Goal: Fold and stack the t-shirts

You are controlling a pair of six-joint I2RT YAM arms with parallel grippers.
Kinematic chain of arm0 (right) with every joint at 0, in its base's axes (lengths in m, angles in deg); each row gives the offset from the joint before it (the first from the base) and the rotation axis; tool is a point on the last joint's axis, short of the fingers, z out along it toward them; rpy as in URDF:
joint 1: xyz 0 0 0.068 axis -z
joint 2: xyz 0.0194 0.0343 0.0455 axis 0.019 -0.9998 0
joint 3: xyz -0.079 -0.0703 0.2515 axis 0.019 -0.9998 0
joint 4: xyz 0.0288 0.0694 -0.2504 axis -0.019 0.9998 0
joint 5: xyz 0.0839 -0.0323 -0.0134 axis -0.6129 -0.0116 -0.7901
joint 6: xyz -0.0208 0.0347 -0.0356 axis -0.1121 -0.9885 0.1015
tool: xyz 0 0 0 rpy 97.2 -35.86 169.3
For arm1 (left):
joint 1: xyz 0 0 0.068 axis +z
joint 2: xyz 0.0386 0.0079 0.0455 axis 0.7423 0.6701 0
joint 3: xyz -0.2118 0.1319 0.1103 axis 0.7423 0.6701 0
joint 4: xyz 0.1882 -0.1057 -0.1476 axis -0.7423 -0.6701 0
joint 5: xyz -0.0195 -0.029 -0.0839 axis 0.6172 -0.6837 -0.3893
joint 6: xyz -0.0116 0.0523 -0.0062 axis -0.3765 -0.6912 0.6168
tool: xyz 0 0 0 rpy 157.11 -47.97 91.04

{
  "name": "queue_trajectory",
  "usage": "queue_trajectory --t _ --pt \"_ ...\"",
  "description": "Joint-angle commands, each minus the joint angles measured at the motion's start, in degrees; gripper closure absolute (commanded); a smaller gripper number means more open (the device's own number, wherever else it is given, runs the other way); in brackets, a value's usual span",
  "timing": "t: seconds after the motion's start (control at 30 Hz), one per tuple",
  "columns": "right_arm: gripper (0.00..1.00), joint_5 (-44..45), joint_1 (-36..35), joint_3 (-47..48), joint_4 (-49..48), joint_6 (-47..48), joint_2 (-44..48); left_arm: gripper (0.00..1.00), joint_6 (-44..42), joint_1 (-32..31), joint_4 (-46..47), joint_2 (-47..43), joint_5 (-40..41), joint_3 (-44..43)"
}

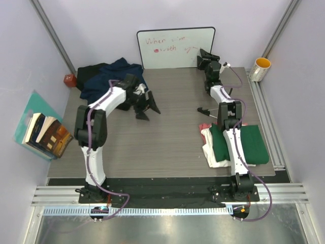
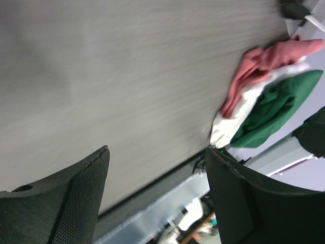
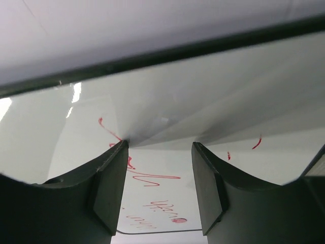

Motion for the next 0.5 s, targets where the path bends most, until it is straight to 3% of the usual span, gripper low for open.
queue_trajectory --t 0.0,0.17,0.23,0.47 --pt "0.42 -5.75 2.48 1.46 0.21 0.46 4.79 0.23 -1.20 -7.52 4.69 10.20 -6.38 -15.54" --pt "0.42 -7.87 2.48 -2.24 0.30 2.13 7.08 0.25 2.40 -11.40 8.46 25.77 -13.23 -33.80" --pt "0.42 -7.88 2.48 -0.67 1.35 1.78 6.21 0.28 6.34 -11.93 14.51 27.71 -14.73 -32.71" --pt "0.42 -7.70 2.48 0.67 0.92 -0.94 4.53 0.27 9.77 -16.23 21.45 31.58 -16.85 -36.13"
